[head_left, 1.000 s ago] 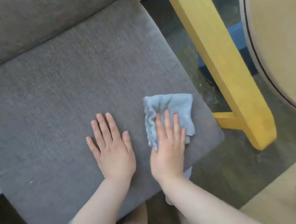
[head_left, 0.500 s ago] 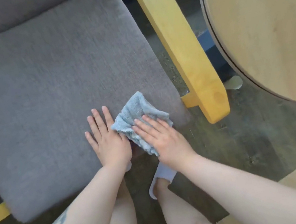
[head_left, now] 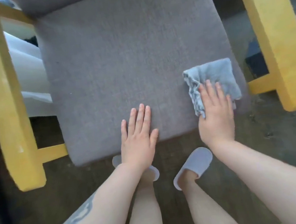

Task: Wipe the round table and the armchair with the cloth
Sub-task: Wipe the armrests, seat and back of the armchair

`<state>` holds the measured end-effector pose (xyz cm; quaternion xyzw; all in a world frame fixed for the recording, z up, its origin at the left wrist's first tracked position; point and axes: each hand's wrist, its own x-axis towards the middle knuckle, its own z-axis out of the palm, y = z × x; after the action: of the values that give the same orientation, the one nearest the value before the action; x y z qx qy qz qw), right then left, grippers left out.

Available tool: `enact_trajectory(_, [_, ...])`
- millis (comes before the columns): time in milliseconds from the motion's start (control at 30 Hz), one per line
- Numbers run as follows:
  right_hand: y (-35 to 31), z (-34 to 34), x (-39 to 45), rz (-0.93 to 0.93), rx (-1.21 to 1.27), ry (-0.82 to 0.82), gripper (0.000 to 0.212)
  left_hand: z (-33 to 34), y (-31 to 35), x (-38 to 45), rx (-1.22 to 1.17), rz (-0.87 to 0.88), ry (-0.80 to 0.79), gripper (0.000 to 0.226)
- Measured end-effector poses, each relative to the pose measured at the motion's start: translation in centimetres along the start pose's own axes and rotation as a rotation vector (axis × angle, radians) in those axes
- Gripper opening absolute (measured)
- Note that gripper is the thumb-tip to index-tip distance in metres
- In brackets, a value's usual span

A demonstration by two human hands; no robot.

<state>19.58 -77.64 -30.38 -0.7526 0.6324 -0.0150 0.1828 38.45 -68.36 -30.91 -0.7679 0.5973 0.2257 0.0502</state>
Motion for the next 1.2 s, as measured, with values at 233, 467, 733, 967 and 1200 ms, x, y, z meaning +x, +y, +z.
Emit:
enact_trajectory(233, [-3.9, 1.7, 0.0, -0.865, -0.186, -0.251, 0.072, -0.4, -4.6, -1.6, -0.056, -0.047, 0.026, 0.065])
enact_trajectory(467, [-13.7, 4.1, -1.6, -0.193, -0.072, -0.119, 0.077, -0.8, -8.8, -1.6, -0.149, -0.237, 0.075, 0.063])
enact_trajectory(733, [-13.3, 3.2, 4.4, -0.088, -0.164, -0.113, 0.069, -0.3, -10.8, -2.2, -0.166, -0.214, 0.111, 0.065])
enact_trajectory(967, [-14.5, 3.9, 6.4, -1.102, -0.345, -0.353, 0.075, -0.6, -9.7, -1.8, -0.257, -0.455, 0.154, 0.071])
enact_trajectory(1200, [-22.8, 6.2, 5.2, -0.765, -0.061, -0.505, 0.063, -1.1, -4.6, 0.9, -0.251, -0.636, 0.116, 0.073])
